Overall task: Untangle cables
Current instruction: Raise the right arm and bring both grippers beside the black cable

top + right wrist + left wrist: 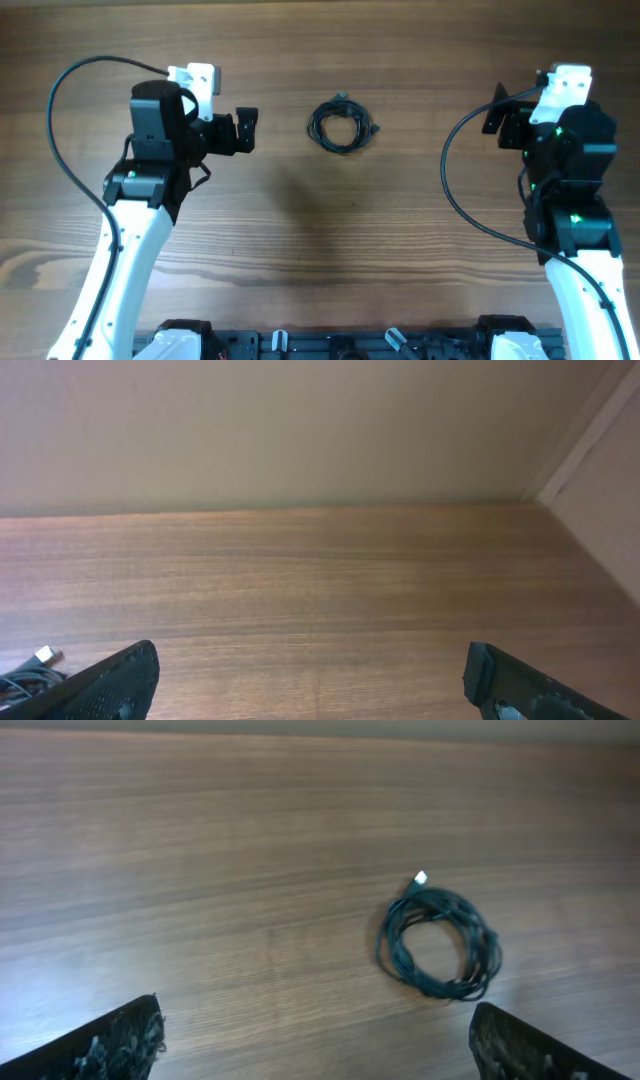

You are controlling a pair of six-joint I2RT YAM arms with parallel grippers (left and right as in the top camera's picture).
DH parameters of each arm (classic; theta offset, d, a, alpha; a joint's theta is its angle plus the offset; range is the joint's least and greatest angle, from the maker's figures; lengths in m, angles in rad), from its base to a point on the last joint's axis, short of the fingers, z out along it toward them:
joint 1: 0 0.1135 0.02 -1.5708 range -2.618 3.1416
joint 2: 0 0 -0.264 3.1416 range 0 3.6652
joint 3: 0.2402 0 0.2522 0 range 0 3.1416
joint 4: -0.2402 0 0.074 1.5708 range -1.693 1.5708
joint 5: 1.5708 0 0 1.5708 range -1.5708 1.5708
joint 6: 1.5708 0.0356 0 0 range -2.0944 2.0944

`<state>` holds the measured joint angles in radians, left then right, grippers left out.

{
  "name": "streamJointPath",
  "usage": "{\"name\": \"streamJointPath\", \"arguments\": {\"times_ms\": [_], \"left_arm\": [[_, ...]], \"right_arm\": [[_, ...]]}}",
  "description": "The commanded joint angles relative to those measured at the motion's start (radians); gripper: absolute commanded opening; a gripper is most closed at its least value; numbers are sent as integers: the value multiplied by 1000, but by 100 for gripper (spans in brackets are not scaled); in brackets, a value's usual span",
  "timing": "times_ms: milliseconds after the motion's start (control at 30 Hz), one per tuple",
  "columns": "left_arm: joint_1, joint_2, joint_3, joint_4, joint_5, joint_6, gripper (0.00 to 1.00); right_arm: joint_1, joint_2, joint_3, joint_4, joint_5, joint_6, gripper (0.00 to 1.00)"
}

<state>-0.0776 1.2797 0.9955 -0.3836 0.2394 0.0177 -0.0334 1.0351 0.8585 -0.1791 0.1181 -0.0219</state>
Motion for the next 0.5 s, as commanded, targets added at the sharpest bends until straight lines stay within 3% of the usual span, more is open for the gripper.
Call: {"name": "streamJointPath", "arguments": {"times_ms": [0, 133, 300, 467], "left_arm": [[-4, 44, -3, 46, 98, 13, 98], [-8, 92, -3, 111, 142, 13, 97], [-39, 128, -3, 122, 185, 54, 100], [-70, 133, -3, 134, 198, 64, 100]], "right_arm": [[2, 6, 3, -43, 24, 86, 100], [2, 47, 3, -130, -27, 156, 100], [2, 144, 3, -124, -241, 194, 100], [2, 230, 3, -121, -326, 247, 100]]}}
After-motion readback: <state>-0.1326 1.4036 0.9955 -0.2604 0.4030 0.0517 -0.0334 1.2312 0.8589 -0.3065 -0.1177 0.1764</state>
